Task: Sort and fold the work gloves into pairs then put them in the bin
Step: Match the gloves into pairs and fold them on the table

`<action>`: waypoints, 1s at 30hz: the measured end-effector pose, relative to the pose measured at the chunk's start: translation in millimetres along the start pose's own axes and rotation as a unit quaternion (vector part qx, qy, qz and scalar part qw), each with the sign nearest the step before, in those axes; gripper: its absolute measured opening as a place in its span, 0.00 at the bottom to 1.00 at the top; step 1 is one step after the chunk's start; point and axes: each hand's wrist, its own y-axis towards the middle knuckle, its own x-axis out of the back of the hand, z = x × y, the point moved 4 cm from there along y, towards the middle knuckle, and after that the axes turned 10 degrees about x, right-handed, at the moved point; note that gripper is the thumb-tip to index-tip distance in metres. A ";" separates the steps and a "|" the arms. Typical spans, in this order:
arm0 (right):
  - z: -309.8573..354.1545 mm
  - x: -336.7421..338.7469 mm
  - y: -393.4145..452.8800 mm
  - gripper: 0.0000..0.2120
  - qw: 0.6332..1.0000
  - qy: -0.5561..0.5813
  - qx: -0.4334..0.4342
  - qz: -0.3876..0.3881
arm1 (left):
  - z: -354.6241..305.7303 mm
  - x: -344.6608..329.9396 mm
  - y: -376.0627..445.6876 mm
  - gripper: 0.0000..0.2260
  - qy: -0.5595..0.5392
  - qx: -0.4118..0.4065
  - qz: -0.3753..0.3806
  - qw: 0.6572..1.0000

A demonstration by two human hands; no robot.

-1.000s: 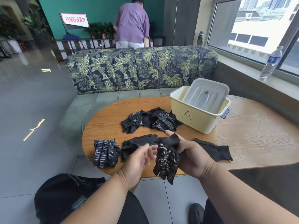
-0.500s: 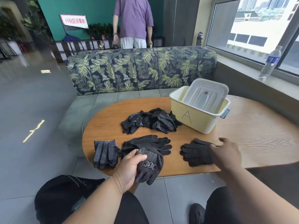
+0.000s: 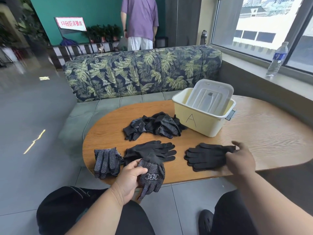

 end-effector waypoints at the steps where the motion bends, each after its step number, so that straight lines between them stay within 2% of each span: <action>1: 7.5 2.3 -1.1 0.27 1.000 0.015 0.012 -0.006 | 0.0 1.0 -0.1 0.16 0.000 0.001 -0.001 1.000; 7: 65.6 7.9 -9.1 0.14 0.987 0.133 0.090 -0.011 | -8.8 4.5 -3.4 0.14 -0.019 -0.004 0.002 1.000; 11: 106.4 4.1 -27.9 0.10 0.973 0.185 0.135 0.023 | -18.6 8.9 -8.2 0.14 -0.069 -0.012 0.000 0.998; 15: 131.0 -28.1 -55.8 0.10 0.932 0.318 0.105 0.140 | -28.2 19.4 -10.1 0.14 -0.147 -0.028 0.003 0.989; 19: 136.0 -55.7 -76.0 0.10 0.906 0.381 0.033 0.179 | -39.7 26.8 -16.5 0.15 -0.170 -0.054 0.011 0.984; 22: 103.7 -75.3 -72.5 0.10 0.924 0.343 -0.027 0.167 | -41.9 28.3 -19.9 0.13 -0.152 -0.057 0.002 0.987; 25: 66.4 -83.2 -72.0 0.10 0.962 0.215 -0.037 0.161 | -36.8 36.4 -18.5 0.15 -0.148 -0.049 -0.016 0.988; 28: 51.6 -77.9 -73.3 0.11 0.983 0.076 0.018 0.168 | -32.0 37.5 -15.5 0.14 -0.142 -0.041 -0.015 0.989; 30: 54.0 -74.5 -74.6 0.13 0.978 -0.018 0.086 0.189 | -30.5 33.9 -13.1 0.13 -0.147 -0.040 -0.016 0.988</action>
